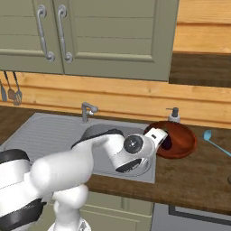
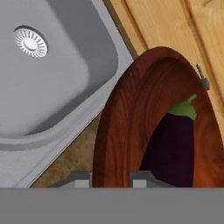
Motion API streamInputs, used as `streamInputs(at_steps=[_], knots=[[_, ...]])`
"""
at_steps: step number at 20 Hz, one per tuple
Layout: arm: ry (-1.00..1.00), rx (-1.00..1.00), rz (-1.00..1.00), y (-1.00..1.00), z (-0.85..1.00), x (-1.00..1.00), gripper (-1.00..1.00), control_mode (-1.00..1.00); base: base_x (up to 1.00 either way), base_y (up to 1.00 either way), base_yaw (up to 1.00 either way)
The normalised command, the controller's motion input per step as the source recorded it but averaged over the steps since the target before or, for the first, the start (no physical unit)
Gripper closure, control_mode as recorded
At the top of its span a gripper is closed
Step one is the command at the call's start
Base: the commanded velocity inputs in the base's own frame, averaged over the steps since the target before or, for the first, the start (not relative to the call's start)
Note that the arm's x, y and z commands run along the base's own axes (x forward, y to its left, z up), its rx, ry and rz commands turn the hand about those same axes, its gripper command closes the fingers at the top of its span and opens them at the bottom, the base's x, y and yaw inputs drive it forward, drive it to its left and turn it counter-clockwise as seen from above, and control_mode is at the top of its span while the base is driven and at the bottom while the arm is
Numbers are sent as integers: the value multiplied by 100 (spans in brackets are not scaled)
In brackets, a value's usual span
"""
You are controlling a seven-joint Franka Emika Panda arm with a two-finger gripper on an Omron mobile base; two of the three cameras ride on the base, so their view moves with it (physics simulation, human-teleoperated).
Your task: Pick the eggplant from the sink and place it in the bowl. Then pick the bowl and place it in the microwave. Then close the microwave door and press the start button.
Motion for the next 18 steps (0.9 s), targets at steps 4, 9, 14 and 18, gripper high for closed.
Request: streamInputs(at_steps=[4,9,14,18], knots=[[10,-3,26,43,99,-67,100,-100,0,0,0],[13,0,20,45,92,-56,100,-100,0,0,0],[1,0,16,70,70,-44,100,-100,0,0,0],[0,0,17,66,51,-36,100,-100,0,0,0]])
